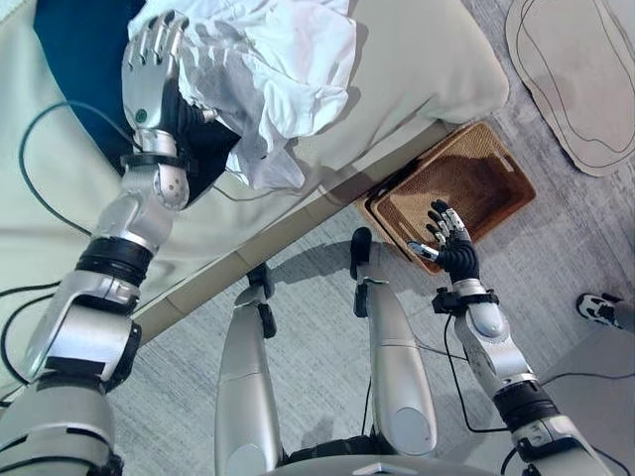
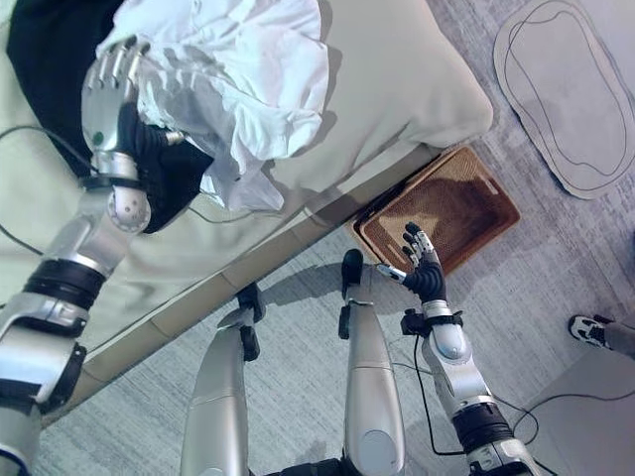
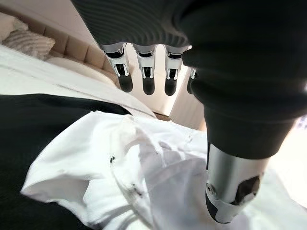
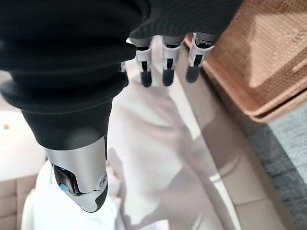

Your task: Pick up clothes into the bucket

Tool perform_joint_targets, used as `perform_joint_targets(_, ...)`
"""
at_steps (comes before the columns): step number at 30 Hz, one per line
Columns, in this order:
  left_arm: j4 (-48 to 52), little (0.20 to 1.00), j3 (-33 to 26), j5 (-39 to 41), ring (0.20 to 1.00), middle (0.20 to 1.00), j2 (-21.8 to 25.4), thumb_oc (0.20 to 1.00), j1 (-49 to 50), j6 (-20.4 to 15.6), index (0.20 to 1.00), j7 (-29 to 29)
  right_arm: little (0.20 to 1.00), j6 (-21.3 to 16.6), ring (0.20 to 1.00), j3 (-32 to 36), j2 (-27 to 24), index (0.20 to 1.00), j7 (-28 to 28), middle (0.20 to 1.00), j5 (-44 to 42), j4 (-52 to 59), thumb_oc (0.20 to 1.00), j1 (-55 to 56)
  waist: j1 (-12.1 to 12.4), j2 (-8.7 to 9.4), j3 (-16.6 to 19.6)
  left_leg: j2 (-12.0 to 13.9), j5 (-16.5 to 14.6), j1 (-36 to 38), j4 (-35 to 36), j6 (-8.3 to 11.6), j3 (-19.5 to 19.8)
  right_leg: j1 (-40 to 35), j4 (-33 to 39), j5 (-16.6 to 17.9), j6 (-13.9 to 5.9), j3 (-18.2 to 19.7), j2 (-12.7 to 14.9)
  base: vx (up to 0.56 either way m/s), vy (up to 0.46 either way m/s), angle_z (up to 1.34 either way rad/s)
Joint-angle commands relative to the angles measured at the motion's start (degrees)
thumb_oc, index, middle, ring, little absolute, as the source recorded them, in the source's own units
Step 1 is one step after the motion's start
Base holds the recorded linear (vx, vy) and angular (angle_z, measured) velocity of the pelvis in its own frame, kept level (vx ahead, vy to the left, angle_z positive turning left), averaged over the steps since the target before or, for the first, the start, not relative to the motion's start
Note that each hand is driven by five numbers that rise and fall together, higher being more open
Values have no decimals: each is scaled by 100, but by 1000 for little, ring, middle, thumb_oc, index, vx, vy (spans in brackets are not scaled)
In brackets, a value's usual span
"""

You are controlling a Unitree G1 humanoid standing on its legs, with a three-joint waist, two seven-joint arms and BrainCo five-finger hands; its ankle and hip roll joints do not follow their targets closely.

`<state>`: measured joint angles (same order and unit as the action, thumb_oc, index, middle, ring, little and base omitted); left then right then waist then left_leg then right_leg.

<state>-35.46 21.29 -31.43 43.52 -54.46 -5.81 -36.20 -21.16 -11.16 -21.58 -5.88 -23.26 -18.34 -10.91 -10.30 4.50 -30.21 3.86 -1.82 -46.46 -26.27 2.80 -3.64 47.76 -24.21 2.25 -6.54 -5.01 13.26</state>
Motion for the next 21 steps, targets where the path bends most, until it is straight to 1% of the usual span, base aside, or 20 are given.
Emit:
perform_joint_targets(1,47,1000,-62,-265,1000,1000,228,1000,-130,-78,1000,-220,1000,-387,1000,189,-155,1000,0,1000,-158,374,1000,314,5,25,507,-22,-478,-227,-446,-106,-76,15,85,149,-333,29,303,40,21,-1)
perform_joint_targets(5,-20,1000,216,-226,1000,1000,258,1000,-354,-222,1000,-44,1000,-397,1000,173,-172,1000,30,1000,-170,312,1000,264,-18,-15,561,-55,-484,-273,-432,-125,-59,95,74,145,-337,52,295,8,6,0)
perform_joint_targets(8,-102,1000,504,-98,1000,1000,246,1000,-495,-412,1000,274,1000,-381,1000,159,-196,1000,95,1000,-163,294,1000,221,-56,-38,603,-74,-494,-290,-429,-137,-87,121,86,148,-348,56,301,9,10,0)
perform_joint_targets(9,-75,1000,640,-39,1000,1000,243,1000,-543,-540,1000,432,1000,-385,1000,155,-214,1000,129,1000,-155,264,1000,193,-65,-64,624,-95,-497,-296,-424,-146,-90,138,94,152,-346,74,304,0,0,0)
perform_joint_targets(10,-77,1000,643,-37,1000,1000,244,1000,-547,-541,1000,433,1000,-386,1000,156,-213,1000,130,1000,-155,262,1000,191,-63,-63,625,-95,-497,-298,-424,-146,-90,140,93,152,-346,74,303,27,45,-2)
perform_joint_targets(11,-68,1000,859,-8,1000,1000,232,1000,-605,-683,1000,693,1000,-387,1000,150,-237,1000,171,1000,-142,229,1000,173,-82,-90,647,-104,-495,-301,-400,-151,-102,155,117,160,-354,86,317,12,23,-5)
perform_joint_targets(12,-75,1000,870,-5,1000,1000,231,1000,-618,-685,1000,693,1000,-388,1000,156,-233,1000,173,1000,-143,227,1000,172,-76,-87,648,-104,-495,-303,-399,-151,-104,158,117,160,-354,88,318,22,37,-5)
perform_joint_targets(13,-68,1000,980,10,1000,1000,245,1000,-626,-760,1000,858,1000,-393,1000,167,-246,1000,200,1000,-126,189,1000,162,-79,-104,663,-114,-492,-297,-376,-156,-107,171,123,163,-356,90,323,13,18,-4)
perform_joint_targets(17,-248,1000,1140,100,1000,1000,161,1000,-697,-790,1000,1064,1000,-387,1000,160,-240,1000,235,1000,-140,173,1000,140,-93,-112,684,-126,-485,-294,-344,-164,-128,178,151,186,-366,109,329,0,0,0)
perform_joint_targets(18,-292,815,1171,80,815,815,158,815,-701,-780,815,1085,1000,-384,1000,162,-241,1000,246,1000,-142,175,1000,147,-100,-113,690,-129,-482,-298,-343,-164,-133,181,162,195,-368,112,331,0,0,0)
perform_joint_targets(19,-293,536,1181,64,536,536,158,536,-705,-768,536,1131,1000,-374,1000,166,-240,1000,249,1000,-132,164,1000,147,-105,-117,697,-131,-483,-299,-338,-165,-141,177,181,207,-372,119,335,0,0,0)
perform_joint_targets(20,-288,200,1168,59,200,200,154,200,-672,-775,200,1183,1000,-369,1000,183,-232,1000,271,1000,-120,133,1000,172,-102,-127,715,-149,-477,-289,-313,-169,-151,176,202,221,-375,109,340,0,0,0)
perform_joint_targets(21,-296,200,1163,56,200,200,151,200,-656,-775,200,1187,1000,-371,1000,181,-229,1000,277,1000,-115,127,1000,182,-104,-124,720,-153,-473,-285,-301,-170,-159,172,211,227,-378,106,339,0,0,0)
